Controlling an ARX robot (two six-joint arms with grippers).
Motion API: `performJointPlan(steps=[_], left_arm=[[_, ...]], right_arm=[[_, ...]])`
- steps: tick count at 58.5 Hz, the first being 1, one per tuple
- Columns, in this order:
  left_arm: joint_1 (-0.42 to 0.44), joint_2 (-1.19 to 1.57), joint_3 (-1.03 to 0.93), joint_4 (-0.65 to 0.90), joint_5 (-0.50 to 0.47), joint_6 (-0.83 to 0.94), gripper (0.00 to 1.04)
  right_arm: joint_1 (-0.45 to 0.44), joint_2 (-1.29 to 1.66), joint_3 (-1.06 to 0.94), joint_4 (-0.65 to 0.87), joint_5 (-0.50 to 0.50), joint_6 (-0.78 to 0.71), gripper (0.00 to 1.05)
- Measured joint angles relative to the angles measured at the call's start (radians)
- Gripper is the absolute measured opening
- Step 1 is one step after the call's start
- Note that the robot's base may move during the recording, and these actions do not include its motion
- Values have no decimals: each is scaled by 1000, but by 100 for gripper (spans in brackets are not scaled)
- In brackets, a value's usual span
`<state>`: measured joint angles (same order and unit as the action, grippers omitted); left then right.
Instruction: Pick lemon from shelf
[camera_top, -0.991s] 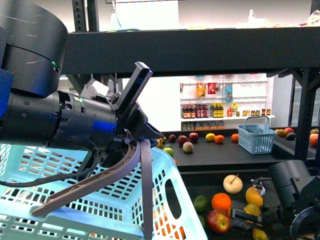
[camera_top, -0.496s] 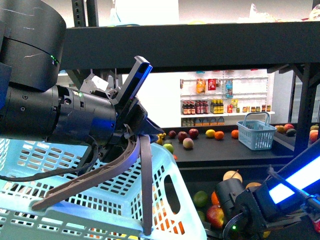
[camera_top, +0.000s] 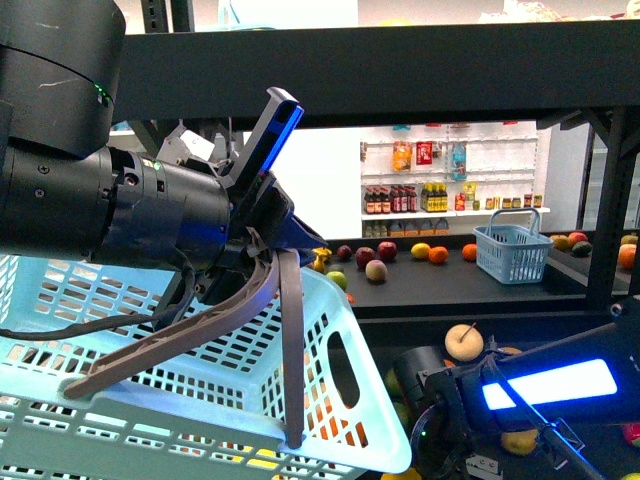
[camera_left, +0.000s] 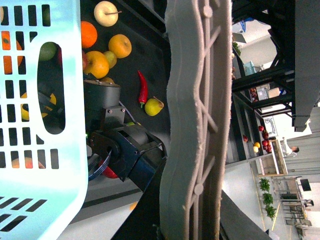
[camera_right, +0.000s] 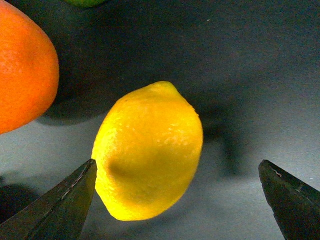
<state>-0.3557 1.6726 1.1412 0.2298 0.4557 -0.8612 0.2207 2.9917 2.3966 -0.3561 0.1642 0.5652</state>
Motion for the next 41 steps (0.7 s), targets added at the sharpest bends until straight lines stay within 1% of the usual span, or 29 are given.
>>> performJointPlan(steps=[12,22,27,30,38,41], left_arm=[[0,0,0,0,-2,0,11],[0,0,0,0,-3,0,11],[0,0,0,0,-2,0,11],[0,0,0,0,-2,0,11],[0,0,0,0,-2,0,11],[0,0,0,0,-2,0,11]], right_arm=[[11,87,138,-75,-7,19,97],[18,122,179,-91,-6,18,97],[18,155,229,-96,-7,13,97],[17,167,245,-93,-8,10,93],[17,195,296,-105,-19,-6,73],[16,195,288,-90,-24,-10,69]])
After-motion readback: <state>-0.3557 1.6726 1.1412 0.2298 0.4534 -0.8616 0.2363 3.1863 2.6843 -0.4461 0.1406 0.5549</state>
